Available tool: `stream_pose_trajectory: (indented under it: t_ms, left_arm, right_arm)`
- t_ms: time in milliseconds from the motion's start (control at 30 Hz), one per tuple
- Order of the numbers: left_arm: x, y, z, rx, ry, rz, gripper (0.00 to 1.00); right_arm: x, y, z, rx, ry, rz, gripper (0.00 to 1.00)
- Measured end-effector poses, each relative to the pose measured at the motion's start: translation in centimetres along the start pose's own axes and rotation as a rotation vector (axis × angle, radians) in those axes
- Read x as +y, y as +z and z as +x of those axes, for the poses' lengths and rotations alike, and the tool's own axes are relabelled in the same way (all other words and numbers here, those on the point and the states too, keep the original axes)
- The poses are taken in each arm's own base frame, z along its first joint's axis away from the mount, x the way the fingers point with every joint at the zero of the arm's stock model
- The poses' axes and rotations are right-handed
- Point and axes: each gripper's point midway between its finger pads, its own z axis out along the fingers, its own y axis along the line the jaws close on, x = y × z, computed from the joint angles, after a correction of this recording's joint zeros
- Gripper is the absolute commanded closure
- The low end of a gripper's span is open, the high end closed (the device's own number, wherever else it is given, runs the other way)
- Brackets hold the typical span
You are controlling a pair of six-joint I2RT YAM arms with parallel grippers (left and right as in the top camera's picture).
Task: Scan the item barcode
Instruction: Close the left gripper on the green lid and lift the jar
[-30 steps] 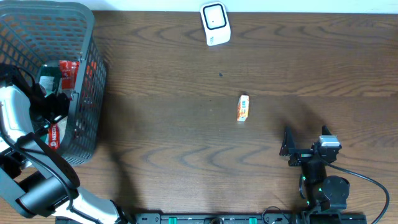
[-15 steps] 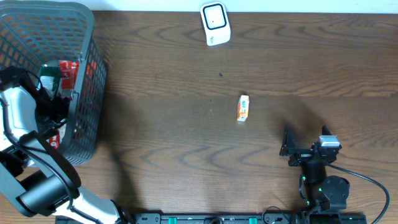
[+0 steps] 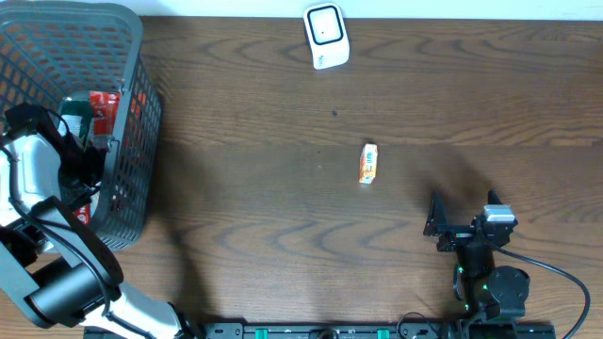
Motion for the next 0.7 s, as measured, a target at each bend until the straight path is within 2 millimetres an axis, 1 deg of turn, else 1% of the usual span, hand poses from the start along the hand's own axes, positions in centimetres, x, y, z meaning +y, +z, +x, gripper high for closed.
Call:
stream_pose_trajectory:
  t_ms: [133, 267, 333, 433, 467, 500, 533, 567, 633, 667, 700]
  left_arm:
    - [0.0, -0.3, 0.0, -0.002, -0.001, -0.001, 0.39]
    - [0.0, -1.2, -0.4, -0.015, -0.001, -0.006, 0.42]
    - [-0.2, -2.5, -1.2, -0.060, 0.003, -0.001, 0.43]
    - [-0.3, -5.3, -2.4, -0.158, 0.006, 0.001, 0.43]
    - [-0.4, -6.5, -2.7, -0.199, 0.008, 0.000, 0.37]
    - [-0.4, -7.2, -2.8, -0.219, 0.008, 0.001, 0.34]
    - [-0.5, -8.6, -2.9, -0.257, 0.008, 0.003, 0.30]
    - [-0.5, -9.3, -2.9, -0.275, 0.006, 0.005, 0.25]
    - [-0.5, -10.2, -2.4, -0.284, -0.013, 0.009, 0.13]
    - [-0.5, -10.4, -2.1, -0.278, -0.021, 0.009, 0.06]
    - [-0.5, -10.4, -1.9, -0.271, -0.030, 0.010, 0.02]
  right_arm:
    - [0.0, 0.0, 0.0, 0.000, 0.000, 0.000, 0.01]
    - [0.0, 0.0, 0.0, 0.000, 0.000, 0.000, 0.01]
    - [0.0, 0.0, 0.0, 0.000, 0.000, 0.000, 0.01]
    - [0.0, 0.0, 0.0, 0.000, 0.000, 0.000, 0.01]
    - [0.0, 0.0, 0.0, 0.000, 0.000, 0.000, 0.01]
    - [0.0, 0.0, 0.0, 0.000, 0.000, 0.000, 0.01]
    - [0.0, 0.0, 0.0, 0.000, 0.000, 0.000, 0.01]
    - [0.0, 0.0, 0.0, 0.000, 0.000, 0.000, 0.01]
    - [0.0, 0.0, 0.0, 0.000, 0.000, 0.000, 0.01]
    - [0.0, 0.0, 0.0, 0.000, 0.000, 0.000, 0.01]
    - [0.0, 0.0, 0.0, 0.000, 0.000, 0.000, 0.01]
